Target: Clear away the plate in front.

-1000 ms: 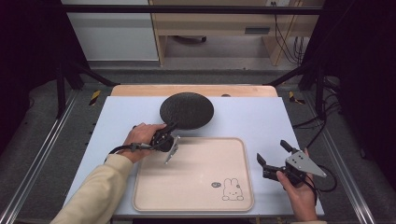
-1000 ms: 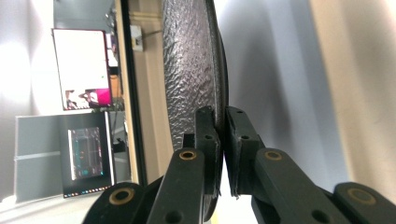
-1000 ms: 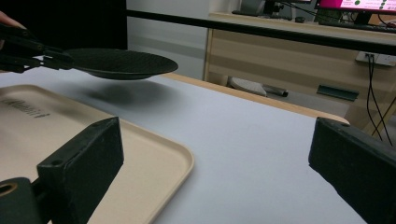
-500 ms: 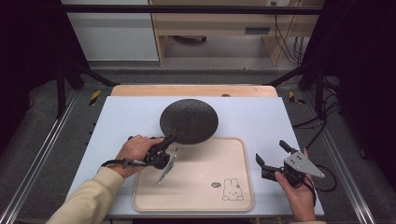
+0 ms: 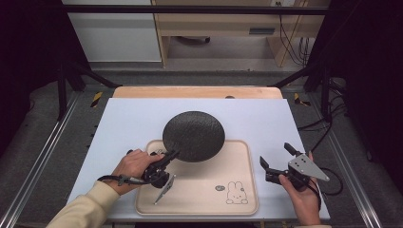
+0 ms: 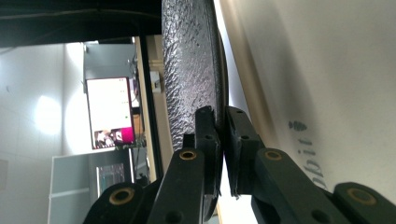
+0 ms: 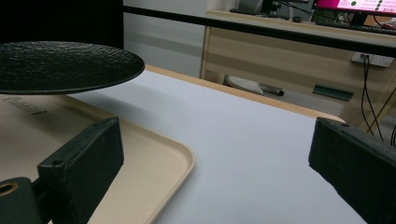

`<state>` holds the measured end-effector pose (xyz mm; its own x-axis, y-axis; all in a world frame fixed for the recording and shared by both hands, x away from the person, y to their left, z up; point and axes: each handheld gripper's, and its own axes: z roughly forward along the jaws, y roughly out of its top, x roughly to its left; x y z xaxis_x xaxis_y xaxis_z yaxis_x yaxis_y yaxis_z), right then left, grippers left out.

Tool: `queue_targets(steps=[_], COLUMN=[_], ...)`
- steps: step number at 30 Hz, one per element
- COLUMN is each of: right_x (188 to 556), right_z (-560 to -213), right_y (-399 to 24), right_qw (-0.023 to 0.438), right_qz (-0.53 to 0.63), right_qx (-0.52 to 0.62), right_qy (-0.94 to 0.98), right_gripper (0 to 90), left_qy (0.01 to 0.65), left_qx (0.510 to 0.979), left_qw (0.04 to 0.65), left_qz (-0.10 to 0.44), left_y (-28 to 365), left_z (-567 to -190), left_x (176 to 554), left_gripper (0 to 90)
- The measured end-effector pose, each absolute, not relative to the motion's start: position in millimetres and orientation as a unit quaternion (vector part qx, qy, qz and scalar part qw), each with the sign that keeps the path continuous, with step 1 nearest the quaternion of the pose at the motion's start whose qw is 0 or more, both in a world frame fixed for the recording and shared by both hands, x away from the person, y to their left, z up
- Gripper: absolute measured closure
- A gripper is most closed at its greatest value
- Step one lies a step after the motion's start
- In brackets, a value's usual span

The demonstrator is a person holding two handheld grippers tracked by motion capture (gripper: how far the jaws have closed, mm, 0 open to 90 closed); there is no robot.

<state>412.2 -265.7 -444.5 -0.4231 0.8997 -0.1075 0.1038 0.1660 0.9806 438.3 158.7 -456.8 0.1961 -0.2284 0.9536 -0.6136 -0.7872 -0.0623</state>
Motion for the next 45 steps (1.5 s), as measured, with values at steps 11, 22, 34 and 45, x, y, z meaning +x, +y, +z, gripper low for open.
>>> queue_targets(steps=[11, 22, 34, 45], right_x=[413.1, 412.9, 412.7, 415.4], right_z=[-445.1, -444.5, -444.7, -447.1], right_y=[-265.9, -266.6, -266.1, -264.1], right_qw=[0.383, 0.384, 0.384, 0.382], right_qz=[0.520, 0.520, 0.519, 0.514], right_qx=[0.381, 0.381, 0.381, 0.378], right_qy=[0.662, 0.661, 0.662, 0.669], right_gripper=[3.6, 3.7, 3.7, 3.7], left_qy=[-0.298, -0.313, -0.323, -0.332], left_qx=[0.750, 0.748, 0.746, 0.748], left_qw=[0.183, 0.188, 0.186, 0.187], left_qz=[0.561, 0.555, 0.552, 0.543], left_y=[154.5, 149.7, 150.1, 152.4], left_z=[-461.8, -466.0, -468.4, -476.4], left_x=[424.1, 414.6, 409.4, 398.7], left_gripper=[83.8, 83.6, 83.2, 83.0])
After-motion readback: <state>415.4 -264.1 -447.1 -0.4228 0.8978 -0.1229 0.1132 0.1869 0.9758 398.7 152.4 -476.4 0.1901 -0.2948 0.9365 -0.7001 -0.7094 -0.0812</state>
